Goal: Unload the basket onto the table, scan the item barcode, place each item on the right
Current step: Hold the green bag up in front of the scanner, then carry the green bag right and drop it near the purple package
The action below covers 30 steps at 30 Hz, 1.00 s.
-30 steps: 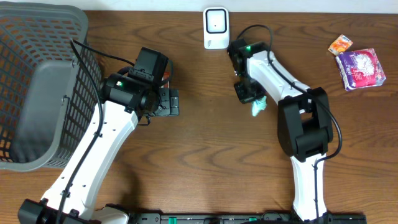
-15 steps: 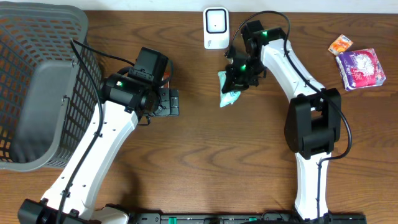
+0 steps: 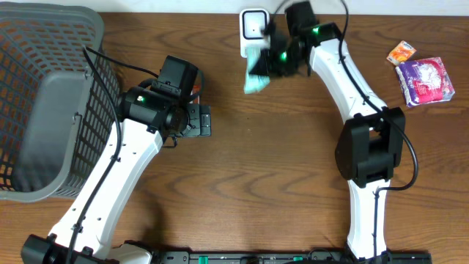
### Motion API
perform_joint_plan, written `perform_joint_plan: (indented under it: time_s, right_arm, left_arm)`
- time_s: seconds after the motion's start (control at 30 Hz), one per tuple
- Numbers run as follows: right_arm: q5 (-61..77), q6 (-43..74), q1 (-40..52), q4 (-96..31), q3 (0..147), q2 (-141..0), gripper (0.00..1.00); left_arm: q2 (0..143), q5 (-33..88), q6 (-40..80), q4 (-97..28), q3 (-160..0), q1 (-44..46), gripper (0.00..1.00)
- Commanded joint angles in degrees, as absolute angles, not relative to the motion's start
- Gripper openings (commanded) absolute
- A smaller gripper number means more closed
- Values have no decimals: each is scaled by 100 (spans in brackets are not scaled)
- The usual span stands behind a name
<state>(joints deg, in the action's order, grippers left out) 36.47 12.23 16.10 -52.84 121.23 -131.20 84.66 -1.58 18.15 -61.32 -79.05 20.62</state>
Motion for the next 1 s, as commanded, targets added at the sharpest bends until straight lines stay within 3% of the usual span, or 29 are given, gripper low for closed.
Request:
perform_joint_plan:
  time_s: [0.0,0.13,0.37,0.57,0.73,0.87,0.97]
  right_arm:
    - [3603,1992,1559,-4311,12381,-13072,1]
    - [1916,2412,1656,-3376,12357,-13102,1]
    - [1234,2414,1653,-3085,12355,-13277,1]
    - [945,2381,1070,-5057,12376,-12337,1]
    - [738,1619,624,-7175,12376,-11948,1]
    - [-1315,1629,373,-8361,12167,-12068,1]
    - [-1619,1638,145,-8374,11939,-12103,1]
  left_arm:
    - [8488,-148,1785,-6149,-7926,2034,98]
    - [8488,-148,1785,-6149,-7926,2034,98]
    - [8488,-148,1785,-6149,-7926,2034,98]
    - [8488,-148,1785,-6149,-7926,2034,98]
    - [8488,-148,1785,-6149,-7926,2034,98]
    - [8488,-148,1785,-6149,-7926,2034,98]
    - [8488,-148,1785,-6149,-7926,2034,98]
